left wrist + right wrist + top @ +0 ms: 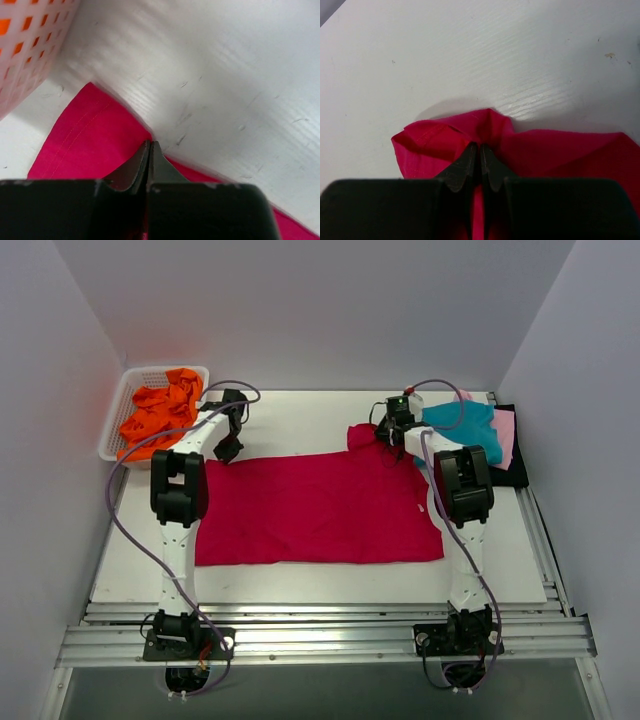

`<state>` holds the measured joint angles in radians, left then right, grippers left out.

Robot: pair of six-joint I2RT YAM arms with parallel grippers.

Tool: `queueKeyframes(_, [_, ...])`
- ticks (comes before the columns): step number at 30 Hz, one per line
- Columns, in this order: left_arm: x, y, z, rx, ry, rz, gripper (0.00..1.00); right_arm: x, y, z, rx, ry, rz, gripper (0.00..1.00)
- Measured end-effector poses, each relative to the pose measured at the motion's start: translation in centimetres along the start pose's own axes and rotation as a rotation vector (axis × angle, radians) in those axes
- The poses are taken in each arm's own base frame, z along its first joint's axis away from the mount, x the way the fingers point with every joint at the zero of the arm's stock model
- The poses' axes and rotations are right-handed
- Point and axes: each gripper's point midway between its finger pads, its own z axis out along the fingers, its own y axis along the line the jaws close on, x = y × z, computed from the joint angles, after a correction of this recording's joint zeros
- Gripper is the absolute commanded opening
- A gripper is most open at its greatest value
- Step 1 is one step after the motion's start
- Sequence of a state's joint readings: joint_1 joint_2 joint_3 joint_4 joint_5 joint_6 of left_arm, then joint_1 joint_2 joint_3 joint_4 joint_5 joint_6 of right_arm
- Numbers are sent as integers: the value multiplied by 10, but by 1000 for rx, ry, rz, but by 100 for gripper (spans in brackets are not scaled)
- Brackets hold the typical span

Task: Fold and stack the t-shirts
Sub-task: Grap the side of the flattened tshirt furthest away from the robot with both arms, then fold the other side of the tshirt into a rectangle

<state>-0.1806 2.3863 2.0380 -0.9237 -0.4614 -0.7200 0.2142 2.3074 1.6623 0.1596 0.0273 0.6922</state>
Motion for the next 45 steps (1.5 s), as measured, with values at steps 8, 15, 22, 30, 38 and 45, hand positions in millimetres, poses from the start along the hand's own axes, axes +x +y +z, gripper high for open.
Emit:
queueKeyframes(8, [-14,11,-33,34,-43,0,2,-8,17,-25,10,-12,-56,0])
queueKeyframes(15, [-26,12,-48,58,-73,-11,2,-29,31,-49,10,-50,-74,0])
queueKeyframes(22, [-19,28,-57,51,-67,-5,2,-45,39,-90,22,-104,-90,0])
queueKeyframes(30, [-15,47,-81,69,-90,-20,2,-19,49,-133,27,-110,-142,0])
queueKeyframes(38, [27,87,-106,69,-97,-32,2,36,7,-208,94,-120,-145,0])
queueKeyframes(45, [108,117,-117,61,-91,14,74,99,-36,-280,97,-186,-73,81])
